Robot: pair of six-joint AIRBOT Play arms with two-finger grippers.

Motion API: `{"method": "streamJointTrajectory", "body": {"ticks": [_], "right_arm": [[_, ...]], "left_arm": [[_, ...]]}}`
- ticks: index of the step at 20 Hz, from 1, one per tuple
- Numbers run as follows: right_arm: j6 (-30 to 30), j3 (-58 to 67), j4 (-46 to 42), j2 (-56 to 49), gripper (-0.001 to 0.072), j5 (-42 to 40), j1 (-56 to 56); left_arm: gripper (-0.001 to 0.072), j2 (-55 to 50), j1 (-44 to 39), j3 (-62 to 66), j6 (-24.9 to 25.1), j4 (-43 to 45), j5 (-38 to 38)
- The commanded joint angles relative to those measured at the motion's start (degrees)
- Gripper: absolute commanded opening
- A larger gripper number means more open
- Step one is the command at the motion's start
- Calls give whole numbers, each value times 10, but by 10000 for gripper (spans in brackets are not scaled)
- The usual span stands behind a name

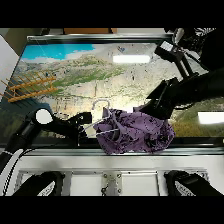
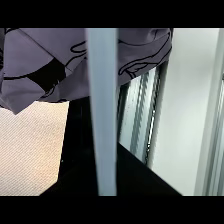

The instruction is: Fold the clothes and pants, and hang the long-sleeved shirts on hangers.

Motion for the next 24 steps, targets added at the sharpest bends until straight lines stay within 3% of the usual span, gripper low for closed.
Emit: {"method": "streamJointTrajectory", "body": {"ticks": [1,4,6,8,16,24], "right_arm": [[-172,-84,180,9,588,53,-155],[-314,-188,293,8,588,86,-295],[-445,-248,301,6,590,85,-357],[-506,-293,302,-4,589,86,-389],[-620,-332,302,-89,590,118,-379],[-620,-332,302,-168,590,118,-301]], "left_arm": [[18,0,0,0,1,0,-4],[18,0,0,0,1,0,-4],[18,0,0,0,1,0,-4],[18,0,0,0,1,0,-4],[18,0,0,0,1,0,-3],[17,0,0,0,1,0,-3]]}}
